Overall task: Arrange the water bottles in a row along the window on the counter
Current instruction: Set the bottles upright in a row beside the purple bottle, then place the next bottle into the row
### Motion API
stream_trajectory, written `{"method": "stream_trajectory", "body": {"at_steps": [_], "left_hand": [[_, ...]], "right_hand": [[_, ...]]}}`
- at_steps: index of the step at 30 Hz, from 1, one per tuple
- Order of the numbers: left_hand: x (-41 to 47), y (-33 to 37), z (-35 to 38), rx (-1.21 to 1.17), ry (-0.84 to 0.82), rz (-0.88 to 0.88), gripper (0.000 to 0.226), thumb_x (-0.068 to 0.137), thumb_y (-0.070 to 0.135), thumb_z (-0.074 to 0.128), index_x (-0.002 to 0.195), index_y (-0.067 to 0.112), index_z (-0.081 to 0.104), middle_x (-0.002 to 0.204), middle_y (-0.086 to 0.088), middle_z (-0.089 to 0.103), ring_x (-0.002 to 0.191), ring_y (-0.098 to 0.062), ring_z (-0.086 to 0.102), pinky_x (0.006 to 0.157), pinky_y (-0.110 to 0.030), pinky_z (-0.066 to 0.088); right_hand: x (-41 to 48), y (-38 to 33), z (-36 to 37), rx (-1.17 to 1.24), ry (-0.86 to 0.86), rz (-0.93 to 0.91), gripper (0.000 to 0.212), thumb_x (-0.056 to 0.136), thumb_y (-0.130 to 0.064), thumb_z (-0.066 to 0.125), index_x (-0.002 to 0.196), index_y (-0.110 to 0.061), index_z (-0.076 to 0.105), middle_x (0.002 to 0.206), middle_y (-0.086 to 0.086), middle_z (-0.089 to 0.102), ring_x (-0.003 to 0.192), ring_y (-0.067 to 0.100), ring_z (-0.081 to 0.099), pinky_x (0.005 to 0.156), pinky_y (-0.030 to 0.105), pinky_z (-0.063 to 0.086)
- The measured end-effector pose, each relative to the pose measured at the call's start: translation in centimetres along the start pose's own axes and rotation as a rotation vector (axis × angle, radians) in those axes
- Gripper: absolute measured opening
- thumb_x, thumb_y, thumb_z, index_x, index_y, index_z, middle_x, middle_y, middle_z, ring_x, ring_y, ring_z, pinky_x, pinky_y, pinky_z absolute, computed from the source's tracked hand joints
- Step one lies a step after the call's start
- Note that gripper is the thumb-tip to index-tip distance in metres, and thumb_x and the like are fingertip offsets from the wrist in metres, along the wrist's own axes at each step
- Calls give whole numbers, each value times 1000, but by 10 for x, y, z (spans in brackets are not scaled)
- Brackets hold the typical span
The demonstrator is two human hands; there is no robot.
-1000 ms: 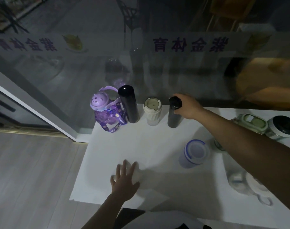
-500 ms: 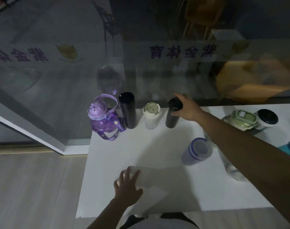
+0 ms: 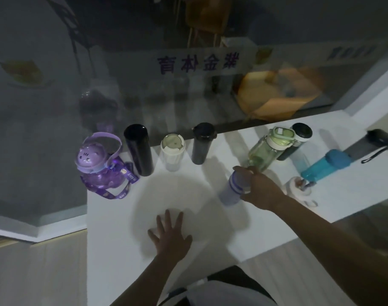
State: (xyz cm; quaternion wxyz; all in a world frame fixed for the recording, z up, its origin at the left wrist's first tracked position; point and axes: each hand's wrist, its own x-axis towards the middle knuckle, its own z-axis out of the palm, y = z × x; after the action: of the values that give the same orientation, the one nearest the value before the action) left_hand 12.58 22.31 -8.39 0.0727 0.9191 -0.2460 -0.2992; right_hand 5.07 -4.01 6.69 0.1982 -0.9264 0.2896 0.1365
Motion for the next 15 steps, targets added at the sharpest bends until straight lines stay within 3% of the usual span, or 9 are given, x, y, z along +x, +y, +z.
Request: {"method": "stream_trajectory", "body": {"at_steps": [3, 9, 12, 15], "left_hand": [[1, 1, 0, 54, -52, 13, 86, 89, 62, 43, 151, 44, -13, 159, -4, -29, 146, -36, -23, 114, -67, -2], [0, -3, 0, 64, -75, 29, 87, 88, 63, 41, 149, 45, -18, 158, -4, -32, 145, -36, -25, 114, -66, -3], [1, -2, 4, 53, -57, 14, 86, 87, 64, 40, 148, 46, -18, 158, -3, -33, 145, -35, -27, 113, -67, -5], [2, 2, 4, 52, -46, -5, 85, 87, 65, 39, 146, 48, -19, 158, -2, -33, 145, -33, -27, 113, -66, -5]], "right_hand": [[8, -7, -9, -15, -12, 16, 83, 70, -18, 73, 140, -37, 32, 128, 10, 43, 105, 35, 56, 79, 29, 46], [42, -24, -53, -37, -24, -9, 74, 65, -25, 78, 127, -36, 39, 110, 9, 45, 91, 34, 56, 79, 36, 51], [72, -29, -77, -33, 11, -15, 77, 66, -21, 79, 131, -33, 40, 114, 10, 44, 92, 33, 57, 75, 34, 49], [111, -28, -90, -26, 62, -37, 84, 64, -15, 80, 136, -28, 40, 134, 14, 43, 109, 37, 57, 87, 38, 52]]}}
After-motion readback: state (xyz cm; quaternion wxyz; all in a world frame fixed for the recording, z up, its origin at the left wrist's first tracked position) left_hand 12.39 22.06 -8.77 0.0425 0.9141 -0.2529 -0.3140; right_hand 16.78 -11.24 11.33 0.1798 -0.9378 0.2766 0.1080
